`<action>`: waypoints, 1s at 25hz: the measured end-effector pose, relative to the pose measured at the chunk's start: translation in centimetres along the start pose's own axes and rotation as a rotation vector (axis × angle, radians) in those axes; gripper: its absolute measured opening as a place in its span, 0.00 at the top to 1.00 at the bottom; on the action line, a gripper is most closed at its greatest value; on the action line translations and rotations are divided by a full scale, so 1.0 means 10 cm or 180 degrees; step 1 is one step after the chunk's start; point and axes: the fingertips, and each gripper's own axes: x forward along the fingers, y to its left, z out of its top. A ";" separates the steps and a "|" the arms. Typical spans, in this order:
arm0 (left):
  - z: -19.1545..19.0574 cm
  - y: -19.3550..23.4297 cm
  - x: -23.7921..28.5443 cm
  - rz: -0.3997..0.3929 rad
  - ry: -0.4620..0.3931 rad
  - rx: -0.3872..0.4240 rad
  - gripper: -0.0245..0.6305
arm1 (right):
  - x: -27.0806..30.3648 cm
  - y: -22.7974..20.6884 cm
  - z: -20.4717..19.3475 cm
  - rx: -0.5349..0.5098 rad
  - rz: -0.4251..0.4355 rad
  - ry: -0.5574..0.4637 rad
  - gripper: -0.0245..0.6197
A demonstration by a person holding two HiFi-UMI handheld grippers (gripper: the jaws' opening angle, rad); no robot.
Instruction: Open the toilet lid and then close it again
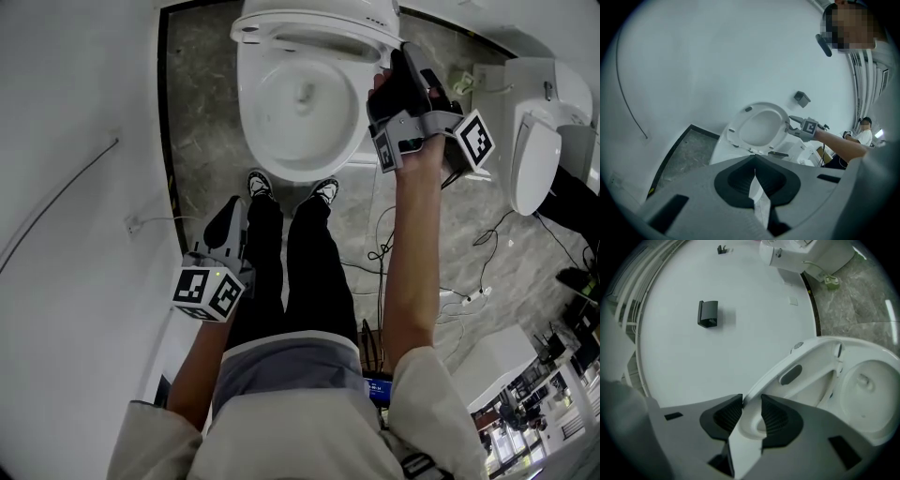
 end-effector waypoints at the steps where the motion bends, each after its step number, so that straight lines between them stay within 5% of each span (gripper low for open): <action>1: 0.06 -0.01 0.03 0.0007 0.0004 0.0000 0.95 | 0.08 0.03 0.04 0.0062 0.0007 -0.0012 0.77; 14: 0.10 0.09 -0.01 0.0083 -0.0027 -0.0049 0.95 | 0.47 0.09 0.28 0.0345 0.0160 -0.0137 0.79; 20: 0.41 0.04 0.23 0.0105 0.0002 -0.0052 0.95 | 0.95 0.15 0.58 0.0458 0.0151 -0.0158 0.79; 25: 0.24 0.03 0.11 0.0095 -0.0017 -0.0042 0.95 | 0.95 0.12 0.58 0.0507 0.0168 -0.0194 0.80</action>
